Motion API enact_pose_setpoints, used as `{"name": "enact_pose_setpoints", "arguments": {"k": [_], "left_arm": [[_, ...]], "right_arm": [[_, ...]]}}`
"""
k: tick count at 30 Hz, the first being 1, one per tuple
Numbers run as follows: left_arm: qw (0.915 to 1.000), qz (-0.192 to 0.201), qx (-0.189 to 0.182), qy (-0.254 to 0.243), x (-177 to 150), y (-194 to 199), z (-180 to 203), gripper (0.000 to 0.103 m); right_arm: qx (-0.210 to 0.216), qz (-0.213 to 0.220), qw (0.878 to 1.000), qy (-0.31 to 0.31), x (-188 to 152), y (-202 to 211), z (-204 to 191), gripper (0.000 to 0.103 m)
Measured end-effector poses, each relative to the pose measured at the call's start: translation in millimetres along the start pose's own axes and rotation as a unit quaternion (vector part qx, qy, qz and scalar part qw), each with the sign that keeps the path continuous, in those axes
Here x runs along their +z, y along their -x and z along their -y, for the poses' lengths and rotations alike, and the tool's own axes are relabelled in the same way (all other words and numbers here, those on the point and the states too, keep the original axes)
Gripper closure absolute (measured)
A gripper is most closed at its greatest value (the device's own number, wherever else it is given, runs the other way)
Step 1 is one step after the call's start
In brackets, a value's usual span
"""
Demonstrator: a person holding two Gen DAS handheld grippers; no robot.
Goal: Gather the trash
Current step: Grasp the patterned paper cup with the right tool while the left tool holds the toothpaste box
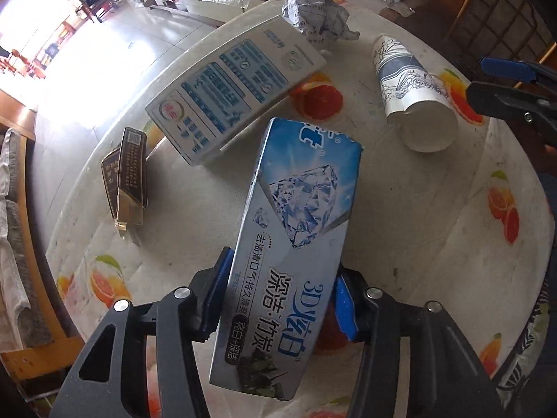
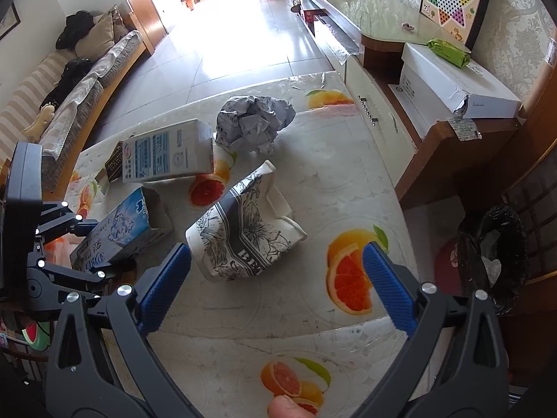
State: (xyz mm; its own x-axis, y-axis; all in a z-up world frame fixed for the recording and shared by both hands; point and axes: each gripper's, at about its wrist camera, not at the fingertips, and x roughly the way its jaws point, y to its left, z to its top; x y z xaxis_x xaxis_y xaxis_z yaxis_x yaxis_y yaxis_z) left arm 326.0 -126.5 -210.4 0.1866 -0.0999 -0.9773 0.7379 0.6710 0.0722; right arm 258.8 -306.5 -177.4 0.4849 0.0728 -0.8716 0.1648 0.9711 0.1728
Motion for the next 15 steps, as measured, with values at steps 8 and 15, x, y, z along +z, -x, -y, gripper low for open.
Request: {"name": "enact_pose_setpoints", "arguments": {"k": [8, 15], "left_arm": [[0.9899, 0.087, -0.023, 0.11, -12, 48, 0, 0.054], [0.9769, 0.131, -0.022, 0.168, -31, 81, -19, 0.054]], "right_arm": [[0.011, 0.0, 1.0, 0.0, 8, -10, -9, 0.006], [-0.002, -0.017, 1.0, -0.001, 14, -35, -20, 0.006]]}}
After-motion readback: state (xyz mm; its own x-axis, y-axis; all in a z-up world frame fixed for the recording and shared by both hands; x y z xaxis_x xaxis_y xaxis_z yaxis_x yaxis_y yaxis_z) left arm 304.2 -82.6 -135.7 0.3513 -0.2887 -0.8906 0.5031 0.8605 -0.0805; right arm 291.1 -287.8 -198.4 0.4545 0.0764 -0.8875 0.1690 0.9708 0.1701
